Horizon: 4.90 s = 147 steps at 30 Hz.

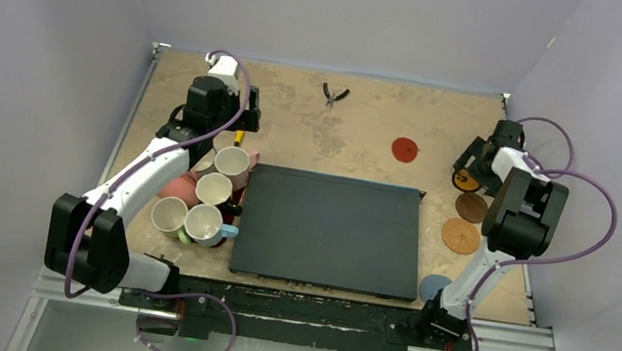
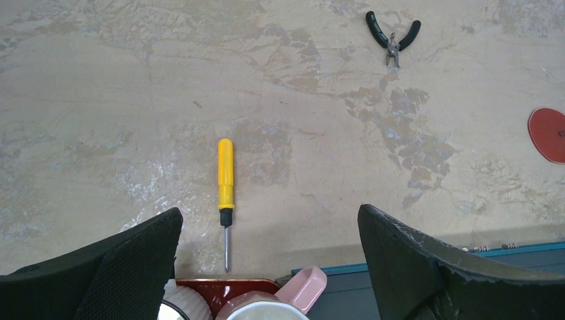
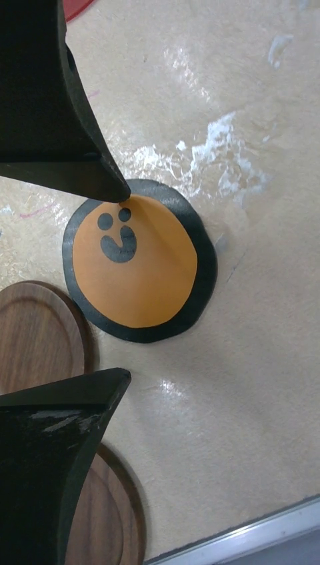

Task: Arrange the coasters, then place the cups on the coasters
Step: Move the coaster to the center of the board.

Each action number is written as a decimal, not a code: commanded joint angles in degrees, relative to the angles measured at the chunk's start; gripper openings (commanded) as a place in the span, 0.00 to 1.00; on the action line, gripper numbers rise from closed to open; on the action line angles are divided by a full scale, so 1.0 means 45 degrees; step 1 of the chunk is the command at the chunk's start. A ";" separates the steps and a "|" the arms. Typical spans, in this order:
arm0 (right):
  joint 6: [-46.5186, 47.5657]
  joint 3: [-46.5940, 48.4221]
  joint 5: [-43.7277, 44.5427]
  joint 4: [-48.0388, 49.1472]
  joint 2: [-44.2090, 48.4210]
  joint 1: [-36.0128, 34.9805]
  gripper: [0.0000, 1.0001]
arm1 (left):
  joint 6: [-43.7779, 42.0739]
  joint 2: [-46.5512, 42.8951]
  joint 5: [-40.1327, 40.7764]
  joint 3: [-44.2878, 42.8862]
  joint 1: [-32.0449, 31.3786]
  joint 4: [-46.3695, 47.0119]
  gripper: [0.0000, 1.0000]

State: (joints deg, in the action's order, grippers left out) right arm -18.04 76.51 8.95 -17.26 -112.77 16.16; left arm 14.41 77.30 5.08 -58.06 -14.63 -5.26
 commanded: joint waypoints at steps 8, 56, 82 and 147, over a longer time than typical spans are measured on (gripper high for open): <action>0.0526 0.0026 -0.1172 0.0404 0.0071 -0.0040 0.98 | 0.0253 0.0137 -0.0279 -0.0547 0.0073 0.0330 0.99; -0.0751 0.1220 -0.0080 0.0324 -0.1620 -0.2816 0.95 | 0.0361 0.0484 -0.0431 -0.0581 0.0000 0.0259 0.99; -0.0796 0.1615 -0.0543 0.0465 -0.1947 -0.3812 0.94 | 0.0351 0.0461 -0.0429 -0.0616 0.0007 0.0212 0.99; -0.0539 0.2702 0.0179 -0.0560 -0.1347 -0.6583 0.97 | 0.0410 0.0565 -0.0628 -0.0647 -0.0072 0.0211 0.99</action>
State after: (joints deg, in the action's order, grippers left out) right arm -20.99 91.00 10.57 -15.51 -123.24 -12.49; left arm 15.53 79.72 3.16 -58.41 -14.70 -5.43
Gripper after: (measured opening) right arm 0.969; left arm 0.991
